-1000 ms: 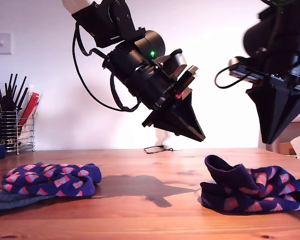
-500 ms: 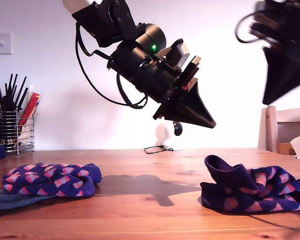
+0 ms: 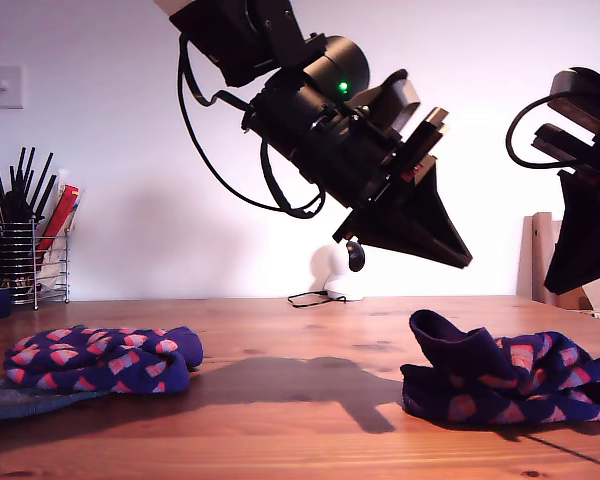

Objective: Fold the socks in front of you. After folding them, place them to the right side.

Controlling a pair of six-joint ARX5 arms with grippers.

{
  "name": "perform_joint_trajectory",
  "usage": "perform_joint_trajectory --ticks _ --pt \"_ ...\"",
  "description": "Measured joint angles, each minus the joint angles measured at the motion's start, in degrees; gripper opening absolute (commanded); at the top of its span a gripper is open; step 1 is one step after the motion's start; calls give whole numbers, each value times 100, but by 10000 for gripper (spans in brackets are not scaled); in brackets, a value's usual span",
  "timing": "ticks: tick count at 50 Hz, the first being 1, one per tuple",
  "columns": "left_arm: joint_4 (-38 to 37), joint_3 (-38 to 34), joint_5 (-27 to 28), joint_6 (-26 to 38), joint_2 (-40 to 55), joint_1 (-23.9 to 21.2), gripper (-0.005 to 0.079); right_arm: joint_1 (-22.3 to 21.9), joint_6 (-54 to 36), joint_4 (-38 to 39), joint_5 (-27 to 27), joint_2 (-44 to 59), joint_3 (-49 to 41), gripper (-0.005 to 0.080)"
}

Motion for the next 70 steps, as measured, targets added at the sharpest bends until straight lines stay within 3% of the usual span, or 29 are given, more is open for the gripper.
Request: perform_joint_trajectory --ticks 23,44,63,70 --pt "7 0 -122 103 247 -197 -21 -151 382 330 -94 407 -140 -13" --pt "-4 -2 -197 149 317 -234 -21 61 402 662 -114 1303 -153 -13" --pt "-793 -2 -549 413 396 -422 -21 59 396 911 -149 1580 -153 -13" --pt "-1027 -2 -935 483 557 -426 -21 59 391 925 -149 1582 -153 -13"
